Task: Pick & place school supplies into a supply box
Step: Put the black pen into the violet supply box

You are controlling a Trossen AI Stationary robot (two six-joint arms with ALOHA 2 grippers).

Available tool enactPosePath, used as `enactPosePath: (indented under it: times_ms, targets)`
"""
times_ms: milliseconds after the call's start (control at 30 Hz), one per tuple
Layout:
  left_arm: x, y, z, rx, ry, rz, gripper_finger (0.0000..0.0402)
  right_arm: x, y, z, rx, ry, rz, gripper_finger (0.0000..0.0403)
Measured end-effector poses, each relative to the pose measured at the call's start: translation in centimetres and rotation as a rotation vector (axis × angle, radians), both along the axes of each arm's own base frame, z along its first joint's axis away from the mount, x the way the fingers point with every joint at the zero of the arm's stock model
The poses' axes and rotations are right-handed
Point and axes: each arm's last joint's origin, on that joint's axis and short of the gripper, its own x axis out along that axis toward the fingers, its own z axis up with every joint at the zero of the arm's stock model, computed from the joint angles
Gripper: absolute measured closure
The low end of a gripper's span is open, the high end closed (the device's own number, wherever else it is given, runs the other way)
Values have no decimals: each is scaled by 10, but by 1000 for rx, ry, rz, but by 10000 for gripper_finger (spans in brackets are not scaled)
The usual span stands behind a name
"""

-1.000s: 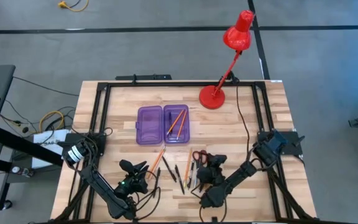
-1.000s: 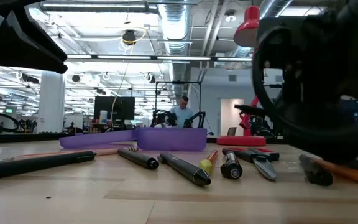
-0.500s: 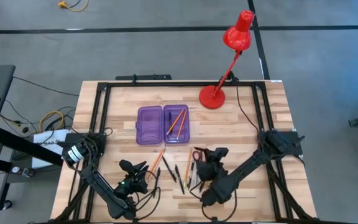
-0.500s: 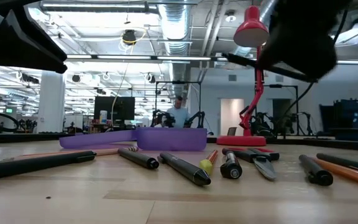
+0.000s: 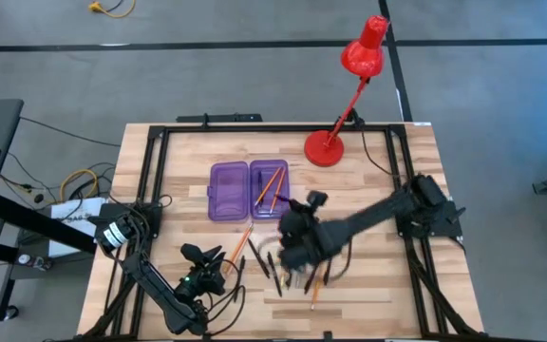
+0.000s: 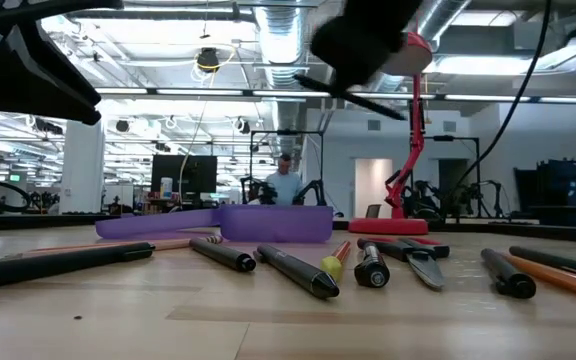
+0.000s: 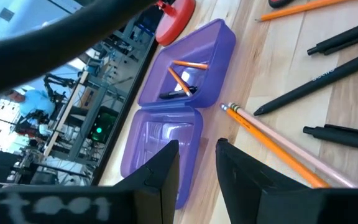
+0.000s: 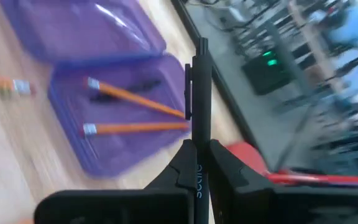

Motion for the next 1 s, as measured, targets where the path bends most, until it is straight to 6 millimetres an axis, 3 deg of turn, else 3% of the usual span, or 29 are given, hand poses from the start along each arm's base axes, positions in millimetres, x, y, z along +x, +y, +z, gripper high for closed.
enactPosePath:
  times_ms: [267, 467, 833, 1000]
  targets:
    - [0, 0, 0, -1, 0, 0, 307, 44, -57, 16, 241, -163, 53, 403]
    - [-1, 0, 0, 2, 0, 2, 307, 59, -95, 0, 331, -187, -21, 403]
    - [0, 0, 0, 2, -13, -2, 307, 75, -132, -32, 462, -187, -77, 403]
    - [-1, 0, 0, -3, -8, 2, 307, 81, -138, -46, 491, -186, -77, 392]
